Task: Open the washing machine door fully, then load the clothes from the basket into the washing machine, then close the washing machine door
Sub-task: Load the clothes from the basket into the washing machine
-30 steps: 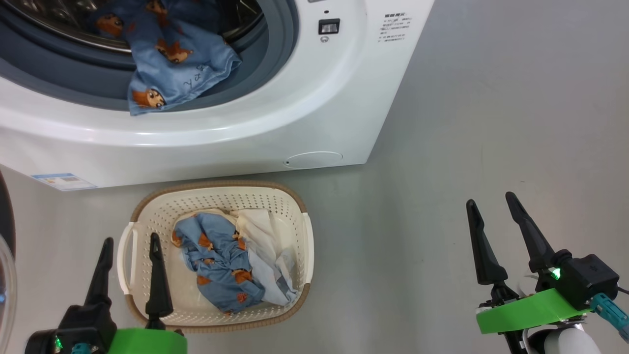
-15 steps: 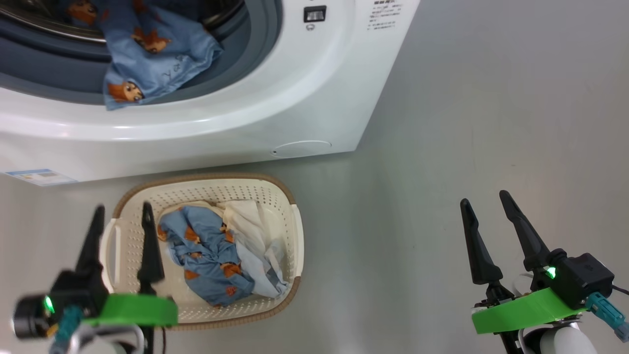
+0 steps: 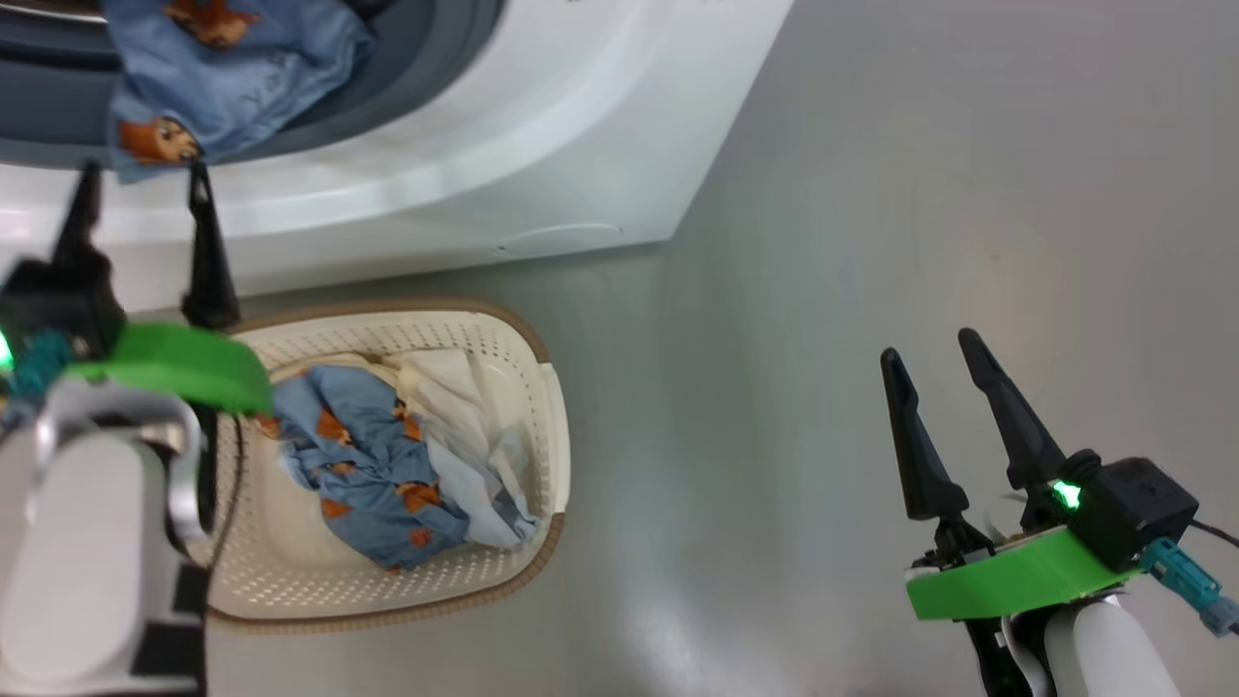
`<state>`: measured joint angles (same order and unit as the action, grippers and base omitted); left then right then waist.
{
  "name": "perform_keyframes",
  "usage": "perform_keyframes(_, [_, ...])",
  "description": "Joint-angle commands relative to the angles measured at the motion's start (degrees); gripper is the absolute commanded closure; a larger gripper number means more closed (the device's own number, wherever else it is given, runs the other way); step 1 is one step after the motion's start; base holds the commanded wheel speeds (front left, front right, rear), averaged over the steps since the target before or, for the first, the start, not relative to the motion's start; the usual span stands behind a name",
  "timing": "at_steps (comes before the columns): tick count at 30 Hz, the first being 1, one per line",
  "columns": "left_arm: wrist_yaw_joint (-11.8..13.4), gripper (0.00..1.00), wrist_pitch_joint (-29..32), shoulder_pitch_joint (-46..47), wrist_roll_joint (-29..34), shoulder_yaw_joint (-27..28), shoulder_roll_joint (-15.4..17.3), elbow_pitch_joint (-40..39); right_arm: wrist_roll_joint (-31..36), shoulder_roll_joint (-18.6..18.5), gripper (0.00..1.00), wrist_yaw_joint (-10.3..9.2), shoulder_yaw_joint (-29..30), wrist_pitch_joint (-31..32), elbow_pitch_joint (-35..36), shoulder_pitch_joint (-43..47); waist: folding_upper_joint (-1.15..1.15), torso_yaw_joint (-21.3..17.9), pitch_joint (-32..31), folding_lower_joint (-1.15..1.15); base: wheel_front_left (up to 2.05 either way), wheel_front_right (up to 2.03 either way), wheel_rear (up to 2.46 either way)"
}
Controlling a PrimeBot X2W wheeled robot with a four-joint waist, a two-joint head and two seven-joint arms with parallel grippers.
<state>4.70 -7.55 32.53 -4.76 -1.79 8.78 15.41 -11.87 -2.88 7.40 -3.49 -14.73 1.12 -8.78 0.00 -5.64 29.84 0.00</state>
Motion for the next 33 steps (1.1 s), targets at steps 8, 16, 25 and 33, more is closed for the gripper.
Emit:
perform_keyframes(8, [-1.43,0.0,5.28,9.34,0.89,0.61,4.75,5.89,-2.28,0.0,0.0,0.09,-2.16,-0.27,1.27,-1.5,0.0,-3.54,4.37,0.0,0.0,0.0,0.0])
perform_keyframes(16, [-1.45,0.0,9.98,16.92,2.17,-1.04,6.04,10.37,-2.58,0.0,0.0,0.09,-2.55,-0.27,1.17,-1.95,0.0,-3.94,5.23,0.0,0.0,0.0,0.0])
perform_keyframes(25, [-1.56,0.0,13.61,20.13,3.4,-2.96,6.88,13.68,-2.47,0.0,0.0,0.09,-2.55,-0.27,1.11,-2.04,0.0,-3.81,5.42,0.0,0.0,0.0,0.0])
perform_keyframes(33, [-1.62,0.0,17.77,22.28,1.66,-3.15,5.62,16.12,-2.18,0.0,0.0,0.09,-2.61,-0.27,0.98,-2.21,0.0,-3.16,5.65,0.0,0.0,0.0,0.0])
